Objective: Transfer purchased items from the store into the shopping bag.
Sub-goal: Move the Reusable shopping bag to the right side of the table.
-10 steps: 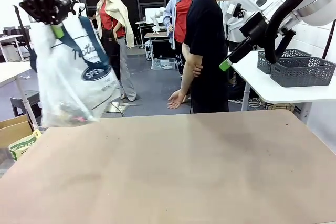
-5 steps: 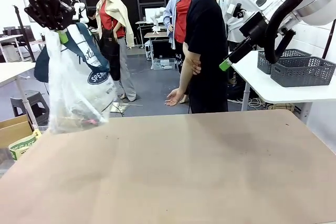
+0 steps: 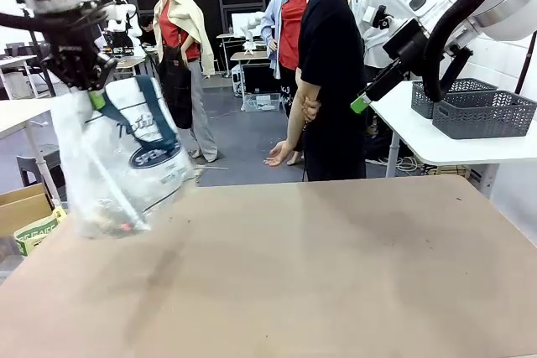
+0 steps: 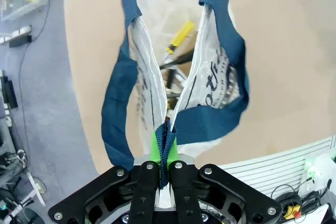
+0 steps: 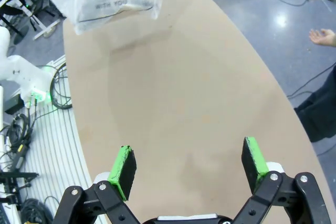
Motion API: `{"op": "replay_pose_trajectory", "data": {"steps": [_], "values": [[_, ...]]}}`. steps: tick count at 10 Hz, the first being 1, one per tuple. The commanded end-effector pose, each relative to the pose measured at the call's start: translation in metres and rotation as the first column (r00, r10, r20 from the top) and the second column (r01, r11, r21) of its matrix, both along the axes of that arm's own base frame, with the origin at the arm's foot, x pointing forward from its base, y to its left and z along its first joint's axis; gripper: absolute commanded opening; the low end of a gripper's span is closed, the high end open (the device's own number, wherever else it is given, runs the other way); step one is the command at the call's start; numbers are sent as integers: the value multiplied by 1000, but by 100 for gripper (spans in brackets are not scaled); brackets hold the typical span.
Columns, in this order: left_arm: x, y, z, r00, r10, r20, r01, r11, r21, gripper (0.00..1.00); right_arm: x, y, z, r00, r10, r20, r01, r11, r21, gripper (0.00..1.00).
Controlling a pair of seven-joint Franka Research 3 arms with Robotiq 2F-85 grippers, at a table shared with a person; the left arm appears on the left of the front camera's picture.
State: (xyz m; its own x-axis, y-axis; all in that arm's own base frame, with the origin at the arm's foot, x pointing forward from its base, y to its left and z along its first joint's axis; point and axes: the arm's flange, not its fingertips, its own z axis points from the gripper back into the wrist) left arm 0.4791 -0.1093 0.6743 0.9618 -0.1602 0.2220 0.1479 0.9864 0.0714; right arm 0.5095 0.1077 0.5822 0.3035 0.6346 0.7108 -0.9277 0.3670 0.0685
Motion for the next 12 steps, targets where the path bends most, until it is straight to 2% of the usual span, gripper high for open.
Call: {"op": "replay_pose_trajectory", "data": {"steps": [1, 4, 5, 7, 10, 12], "values": [[-12, 32, 2, 995, 53, 80, -50, 998, -39, 0, 0, 1, -2, 1000, 8, 0, -8, 1000, -2, 100], [-9, 91, -8, 987, 80, 139, -82, 997, 10, 0, 0, 1, -2, 1000, 8, 0, -8, 1000, -2, 100], [-10, 107, -11, 986, 60, 154, -66, 997, 35, 0, 0, 1, -2, 1000, 8, 0, -8, 1000, -2, 100], [-12, 141, -21, 985, 65, 160, -74, 996, 52, 0, 0, 1, -2, 1000, 8, 0, -8, 1000, -2, 100], [-22, 158, -38, 994, 8, 108, -23, 989, 144, 0, 0, 1, -2, 1000, 8, 0, -8, 1000, -2, 100], [-28, 167, -60, 997, -9, 76, -3, 987, 159, 0, 0, 1, -2, 1000, 8, 0, -8, 1000, -2, 100]]}}
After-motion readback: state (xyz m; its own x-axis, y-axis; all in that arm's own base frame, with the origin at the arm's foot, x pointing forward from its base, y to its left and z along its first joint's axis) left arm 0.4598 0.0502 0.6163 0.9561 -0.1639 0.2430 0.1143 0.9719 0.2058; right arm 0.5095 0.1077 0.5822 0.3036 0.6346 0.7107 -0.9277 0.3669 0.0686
